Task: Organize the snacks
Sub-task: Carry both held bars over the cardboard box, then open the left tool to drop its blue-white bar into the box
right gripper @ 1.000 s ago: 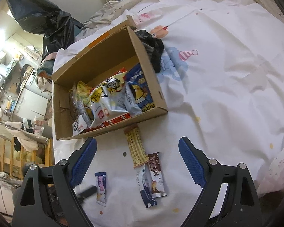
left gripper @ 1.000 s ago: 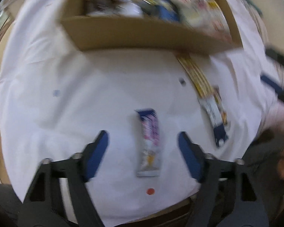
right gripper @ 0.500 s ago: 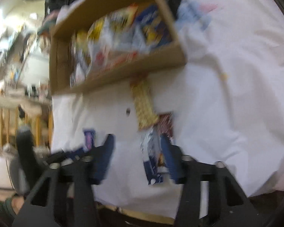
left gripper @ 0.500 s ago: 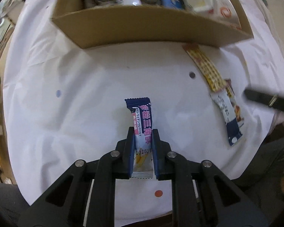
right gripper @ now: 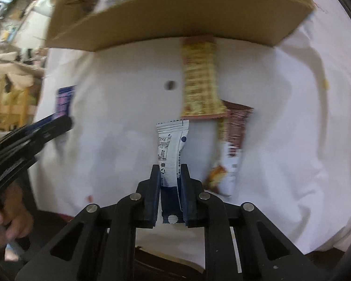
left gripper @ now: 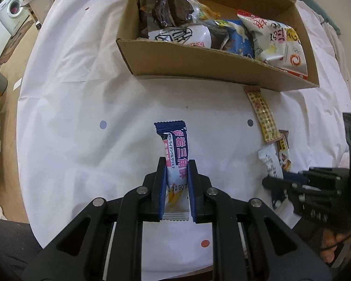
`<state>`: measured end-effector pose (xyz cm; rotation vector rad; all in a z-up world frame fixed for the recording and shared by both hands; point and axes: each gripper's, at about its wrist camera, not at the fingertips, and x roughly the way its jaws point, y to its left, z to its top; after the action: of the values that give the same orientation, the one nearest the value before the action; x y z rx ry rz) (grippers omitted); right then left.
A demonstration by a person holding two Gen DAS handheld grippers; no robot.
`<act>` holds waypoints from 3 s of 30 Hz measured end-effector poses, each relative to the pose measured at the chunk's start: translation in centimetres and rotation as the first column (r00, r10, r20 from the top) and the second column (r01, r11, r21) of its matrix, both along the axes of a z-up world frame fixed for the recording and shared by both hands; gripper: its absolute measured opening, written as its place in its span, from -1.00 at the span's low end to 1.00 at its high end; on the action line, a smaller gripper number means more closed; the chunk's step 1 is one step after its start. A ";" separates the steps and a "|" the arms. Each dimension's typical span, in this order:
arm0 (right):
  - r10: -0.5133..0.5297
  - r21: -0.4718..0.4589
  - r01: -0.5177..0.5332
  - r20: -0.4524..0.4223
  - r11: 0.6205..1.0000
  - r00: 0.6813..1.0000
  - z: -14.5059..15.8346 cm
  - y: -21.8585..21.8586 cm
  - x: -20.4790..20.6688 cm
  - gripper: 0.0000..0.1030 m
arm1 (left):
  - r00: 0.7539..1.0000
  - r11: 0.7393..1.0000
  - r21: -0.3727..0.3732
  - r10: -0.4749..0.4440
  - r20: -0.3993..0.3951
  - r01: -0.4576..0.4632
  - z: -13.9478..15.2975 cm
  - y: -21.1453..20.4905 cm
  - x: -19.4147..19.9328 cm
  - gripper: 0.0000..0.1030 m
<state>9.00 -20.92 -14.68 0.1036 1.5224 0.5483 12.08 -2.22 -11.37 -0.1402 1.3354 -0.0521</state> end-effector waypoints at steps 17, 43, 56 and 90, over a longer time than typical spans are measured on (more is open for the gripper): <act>0.027 0.151 -0.044 0.114 0.987 0.993 3.8 0.6 -0.6 -0.68 | 0.996 0.999 0.036 0.027 0.088 -0.030 1.9 0.6 -0.6 -0.74; -0.394 0.352 0.240 0.478 0.905 0.785 14.7 -9.2 8.5 -0.67 | 0.914 0.998 0.064 -0.016 0.405 -0.011 14.7 0.9 7.9 -0.74; -0.401 0.258 0.313 0.451 0.914 0.798 11.8 -8.4 10.8 -0.67 | 0.907 0.997 0.065 -0.053 0.418 0.029 10.0 -0.7 12.3 -0.74; -0.390 0.190 0.343 0.363 0.920 0.846 8.6 -7.7 12.3 -0.63 | 0.922 0.999 0.007 -0.044 0.384 0.045 7.6 -0.9 12.7 -0.71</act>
<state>21.29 -28.57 -6.07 0.3503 1.0374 0.3228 24.73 -3.08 -3.74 -0.0949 0.9454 -0.1139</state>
